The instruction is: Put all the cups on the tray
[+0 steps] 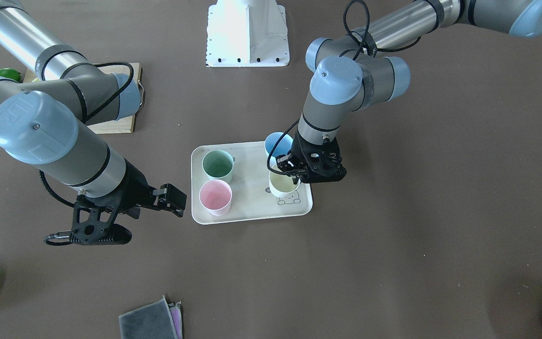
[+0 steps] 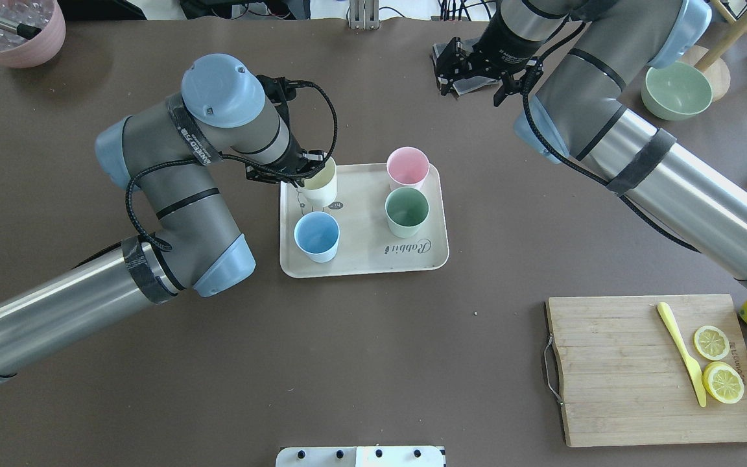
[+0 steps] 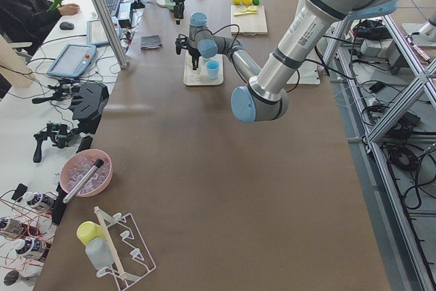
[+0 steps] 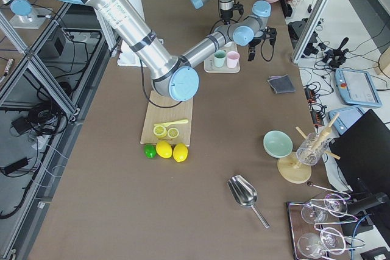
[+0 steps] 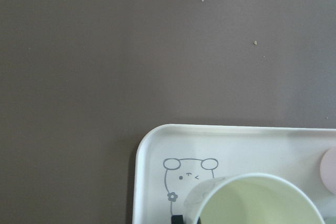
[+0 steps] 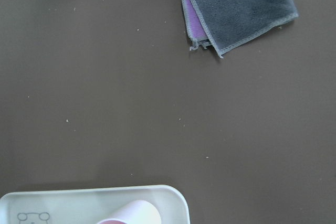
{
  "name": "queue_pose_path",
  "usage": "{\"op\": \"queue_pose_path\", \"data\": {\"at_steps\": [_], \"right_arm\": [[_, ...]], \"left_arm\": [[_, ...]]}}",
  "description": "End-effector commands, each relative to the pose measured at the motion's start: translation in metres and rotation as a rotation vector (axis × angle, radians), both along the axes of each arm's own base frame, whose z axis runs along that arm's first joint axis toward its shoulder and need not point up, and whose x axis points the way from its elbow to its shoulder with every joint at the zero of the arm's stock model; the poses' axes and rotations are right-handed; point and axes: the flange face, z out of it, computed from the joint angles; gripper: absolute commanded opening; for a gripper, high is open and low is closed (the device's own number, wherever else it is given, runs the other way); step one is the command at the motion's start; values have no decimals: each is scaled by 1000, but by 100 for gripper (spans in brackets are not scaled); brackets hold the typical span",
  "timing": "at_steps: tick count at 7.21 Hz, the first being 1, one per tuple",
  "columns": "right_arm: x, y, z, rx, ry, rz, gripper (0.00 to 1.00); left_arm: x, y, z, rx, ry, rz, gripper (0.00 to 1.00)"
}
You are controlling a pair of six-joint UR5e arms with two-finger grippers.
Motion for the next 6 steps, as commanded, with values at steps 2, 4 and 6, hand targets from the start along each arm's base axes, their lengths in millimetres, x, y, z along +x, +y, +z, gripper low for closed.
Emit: {"op": "queue_pose_path", "data": {"at_steps": [2,4,6], "right_arm": [[62,7,43,90,23,-6,100],[99,25,65,141,35,12,100],[123,26,77,121,58,48,100]], "left_arm": [[3,6,-6,27,-3,-21,98],[-59,-20,-13,120,3,-43,98],[-156,-44,14,370,-92,32,98]]}}
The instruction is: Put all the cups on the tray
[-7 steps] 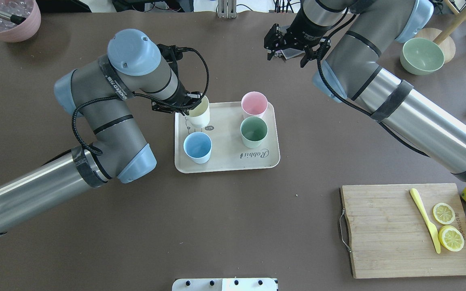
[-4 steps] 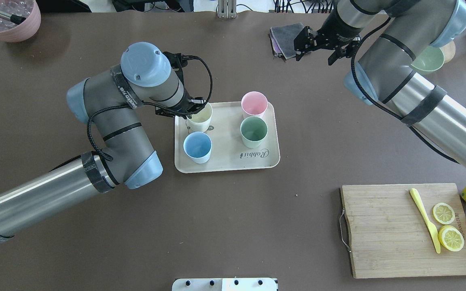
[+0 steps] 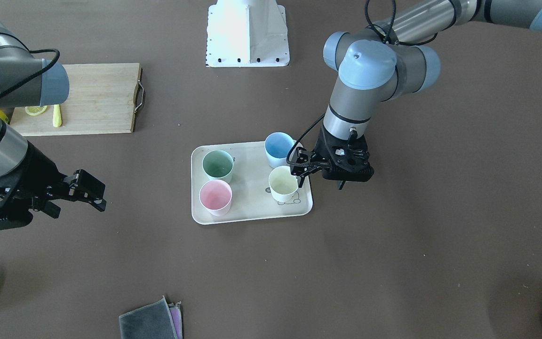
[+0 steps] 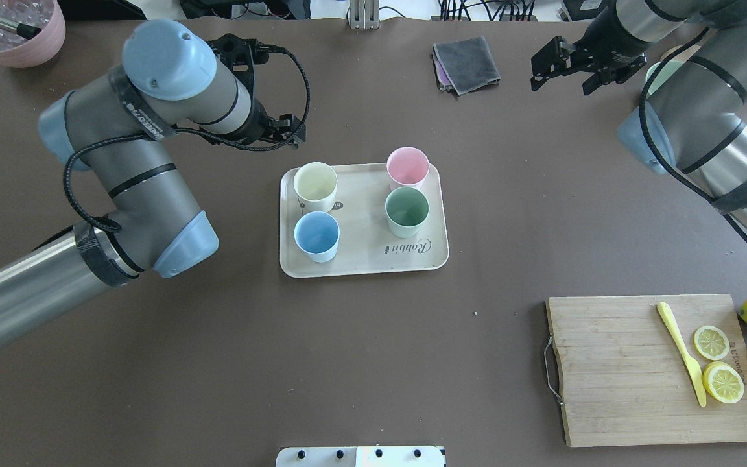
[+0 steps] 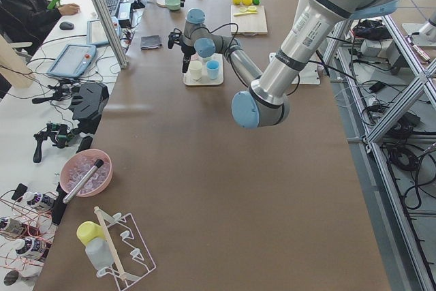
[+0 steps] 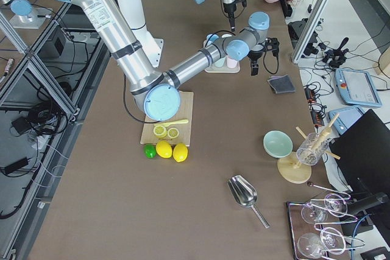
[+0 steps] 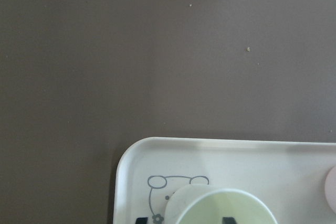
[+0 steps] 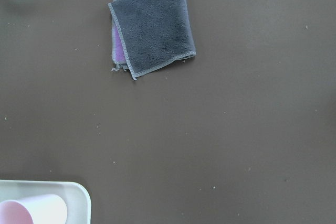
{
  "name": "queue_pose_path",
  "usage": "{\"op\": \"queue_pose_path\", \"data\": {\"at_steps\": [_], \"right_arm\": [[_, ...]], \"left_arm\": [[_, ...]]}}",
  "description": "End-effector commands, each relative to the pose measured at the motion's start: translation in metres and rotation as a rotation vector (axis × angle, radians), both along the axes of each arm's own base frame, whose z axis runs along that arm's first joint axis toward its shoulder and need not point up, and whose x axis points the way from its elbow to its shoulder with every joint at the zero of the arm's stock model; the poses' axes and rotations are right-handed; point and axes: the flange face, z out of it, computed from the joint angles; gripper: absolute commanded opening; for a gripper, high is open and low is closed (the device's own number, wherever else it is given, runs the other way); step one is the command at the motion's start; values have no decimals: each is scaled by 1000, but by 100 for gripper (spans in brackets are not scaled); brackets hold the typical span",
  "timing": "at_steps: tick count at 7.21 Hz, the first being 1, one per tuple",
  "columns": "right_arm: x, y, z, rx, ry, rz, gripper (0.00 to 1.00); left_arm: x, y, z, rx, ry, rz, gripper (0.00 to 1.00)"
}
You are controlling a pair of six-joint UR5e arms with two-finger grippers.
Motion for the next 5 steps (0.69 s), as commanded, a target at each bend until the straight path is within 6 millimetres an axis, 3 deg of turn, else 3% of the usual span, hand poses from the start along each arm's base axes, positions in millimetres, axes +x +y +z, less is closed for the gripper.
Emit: {"op": "queue_pose_path", "data": {"at_steps": [1,3,4,5], "right_arm": [[39,-7,31,-101,78,48,100],[113,-21,66,-9,221,-98,100],[151,-18,89,1,267,-168,100],[179,-1,115,-27,269,-163,100]], "left_arm": [[-96,-26,46,92,-74,-36,98],[-180,-46,106,105,-79,-153,98],[-194,-47,125,135,-125,-126,98],[-218,-49,152,129,-172,-126,98]]}}
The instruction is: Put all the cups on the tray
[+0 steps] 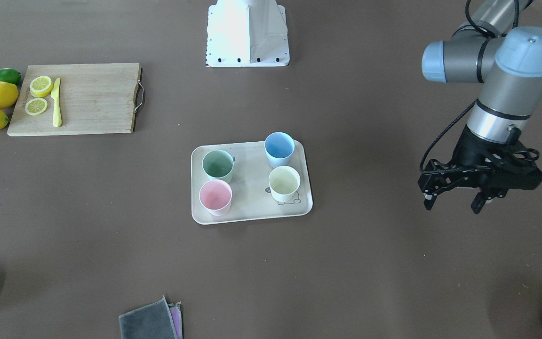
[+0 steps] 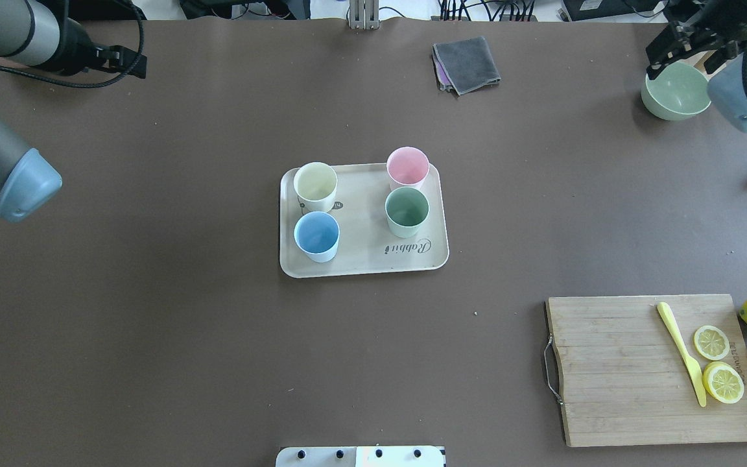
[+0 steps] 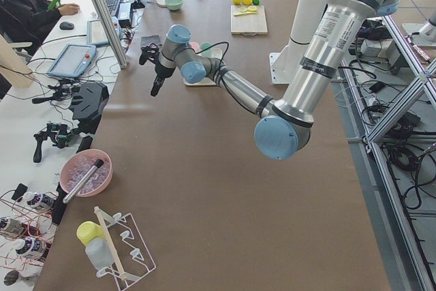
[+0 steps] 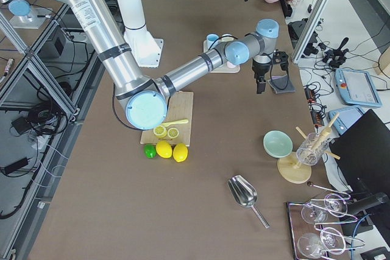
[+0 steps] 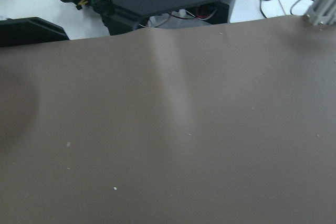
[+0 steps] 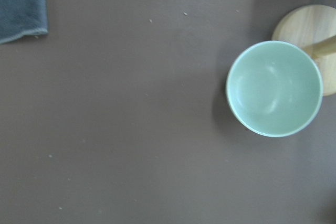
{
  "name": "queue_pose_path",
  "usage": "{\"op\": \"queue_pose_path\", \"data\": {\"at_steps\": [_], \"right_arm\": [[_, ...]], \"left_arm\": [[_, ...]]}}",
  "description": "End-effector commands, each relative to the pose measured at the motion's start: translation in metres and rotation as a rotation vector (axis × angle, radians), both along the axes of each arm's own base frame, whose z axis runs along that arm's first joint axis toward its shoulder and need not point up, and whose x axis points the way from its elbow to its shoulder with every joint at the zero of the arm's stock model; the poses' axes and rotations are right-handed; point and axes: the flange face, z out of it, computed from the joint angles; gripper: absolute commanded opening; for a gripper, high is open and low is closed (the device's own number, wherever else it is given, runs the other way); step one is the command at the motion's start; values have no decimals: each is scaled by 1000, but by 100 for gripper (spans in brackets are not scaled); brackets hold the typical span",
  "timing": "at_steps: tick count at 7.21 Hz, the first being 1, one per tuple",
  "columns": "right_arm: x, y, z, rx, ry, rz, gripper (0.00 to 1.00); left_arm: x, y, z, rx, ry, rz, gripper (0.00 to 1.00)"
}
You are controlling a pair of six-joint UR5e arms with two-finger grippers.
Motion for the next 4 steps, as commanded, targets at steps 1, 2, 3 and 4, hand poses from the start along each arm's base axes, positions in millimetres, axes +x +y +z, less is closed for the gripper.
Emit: {"op": "queue_pose_path", "data": {"at_steps": [1,2,3,4], "right_arm": [[76,40,54,-17,34,-13,100],[112,60,81,28,44,-73,100],[145,79,114,42,54,-109,100],[175,101,145,50,60,-138,100]], "left_arm": [[-63,0,62,-32,-72,24,98],[-109,-2,90,-89,-39,86,98],[-166,-4,124,-97,-65,137,98],[-222,3,169,-84,-152,194,98]]}}
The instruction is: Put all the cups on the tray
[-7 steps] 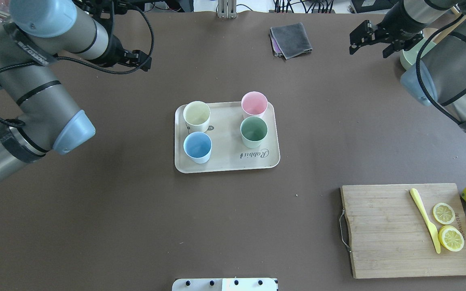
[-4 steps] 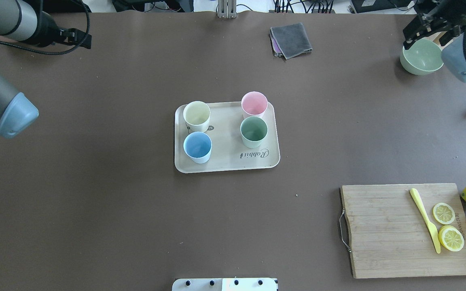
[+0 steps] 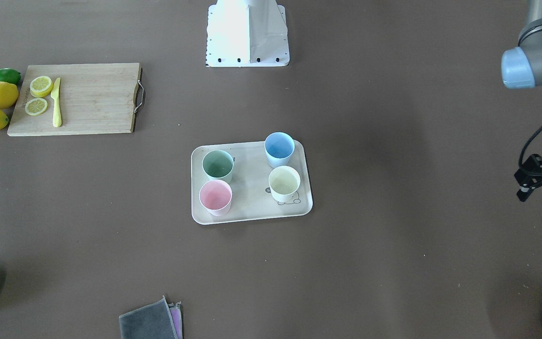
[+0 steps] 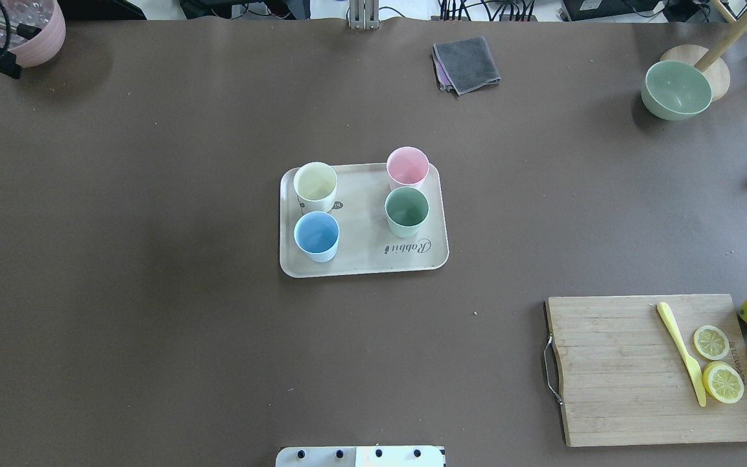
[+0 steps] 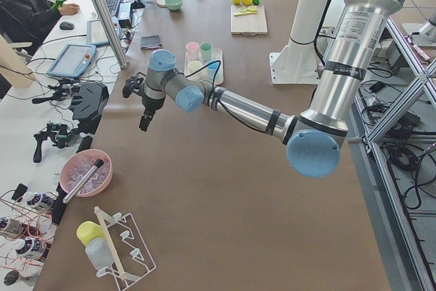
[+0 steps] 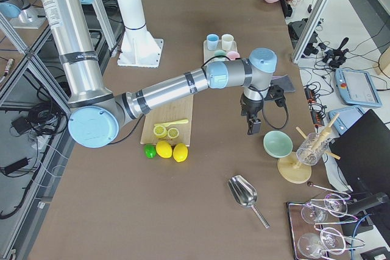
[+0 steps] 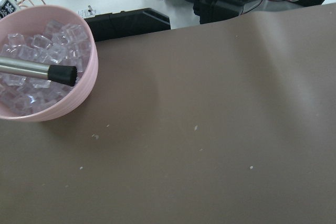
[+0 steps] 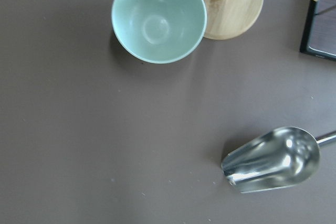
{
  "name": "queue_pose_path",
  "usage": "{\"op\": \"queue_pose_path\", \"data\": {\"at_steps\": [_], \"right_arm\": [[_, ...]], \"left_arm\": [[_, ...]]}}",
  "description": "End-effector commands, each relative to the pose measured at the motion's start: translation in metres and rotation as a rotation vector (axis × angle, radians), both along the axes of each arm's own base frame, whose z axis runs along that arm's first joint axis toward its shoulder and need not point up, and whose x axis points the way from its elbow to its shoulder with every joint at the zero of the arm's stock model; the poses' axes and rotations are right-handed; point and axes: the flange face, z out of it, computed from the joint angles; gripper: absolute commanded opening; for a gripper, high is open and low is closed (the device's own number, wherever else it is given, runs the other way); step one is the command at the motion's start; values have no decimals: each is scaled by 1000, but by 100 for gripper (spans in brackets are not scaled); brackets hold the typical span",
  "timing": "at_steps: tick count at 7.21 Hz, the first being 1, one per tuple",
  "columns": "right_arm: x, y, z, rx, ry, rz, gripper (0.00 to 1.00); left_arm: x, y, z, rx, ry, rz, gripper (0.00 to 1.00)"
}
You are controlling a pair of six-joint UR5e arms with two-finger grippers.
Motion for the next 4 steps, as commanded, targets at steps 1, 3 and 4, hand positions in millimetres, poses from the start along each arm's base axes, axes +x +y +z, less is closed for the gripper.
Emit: {"op": "queue_pose_path", "data": {"at_steps": [1,3,4], "right_arm": [[60,54,73,11,2,-81,100],[83,92,111,-42,-9,-55,100],[81,95,116,-60,-34,-50,100]], "left_arm": [[-114,16,81,-10,-110,107,98],[-177,43,108,-146,15,46,98],[-184,48,102,-160,71,43,98]]}}
